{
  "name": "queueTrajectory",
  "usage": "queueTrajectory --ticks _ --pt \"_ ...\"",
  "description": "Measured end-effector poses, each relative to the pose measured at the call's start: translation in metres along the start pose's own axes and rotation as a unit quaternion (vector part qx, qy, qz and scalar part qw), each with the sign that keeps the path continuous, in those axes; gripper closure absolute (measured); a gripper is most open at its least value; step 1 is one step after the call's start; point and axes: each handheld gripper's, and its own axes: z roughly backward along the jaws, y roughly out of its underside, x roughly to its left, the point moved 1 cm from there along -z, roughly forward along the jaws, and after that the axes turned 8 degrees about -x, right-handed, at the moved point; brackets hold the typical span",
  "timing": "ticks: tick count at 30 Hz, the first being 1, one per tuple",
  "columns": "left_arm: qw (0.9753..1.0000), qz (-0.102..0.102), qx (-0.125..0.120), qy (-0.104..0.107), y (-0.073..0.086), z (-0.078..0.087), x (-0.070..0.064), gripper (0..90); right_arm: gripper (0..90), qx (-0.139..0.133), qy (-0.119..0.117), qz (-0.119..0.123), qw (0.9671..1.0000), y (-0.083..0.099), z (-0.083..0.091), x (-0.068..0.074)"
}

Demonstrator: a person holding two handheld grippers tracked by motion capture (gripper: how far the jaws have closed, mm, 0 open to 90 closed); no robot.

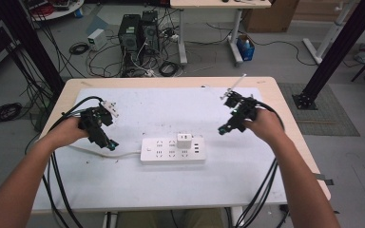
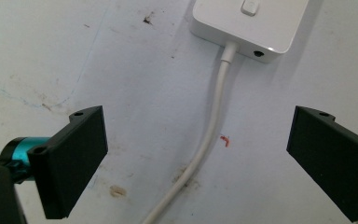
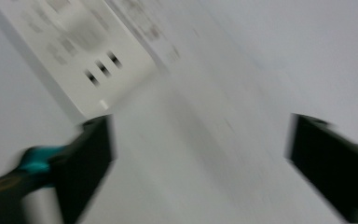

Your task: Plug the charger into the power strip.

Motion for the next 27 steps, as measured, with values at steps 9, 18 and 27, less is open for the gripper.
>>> queueTrajectory --ticks 9,18,27 --pt "0.9999 -0.003 0.001 -0.013 0.0 0.003 -0.003 5.1 0.9 0.077 0.065 -0.016 0.9948 0.045 0.02 -0.006" --pt "0.9996 0.006 -0.006 -0.026 0.0 0.007 -0.007 5.1 0.9 0.074 0.056 -0.006 0.9956 0.049 0.026 0.003" --pt "0.9994 0.006 -0.004 -0.033 0.001 0.01 -0.008 5.2 0.9 0.075 0.048 0.006 0.996 0.045 0.02 0.008"
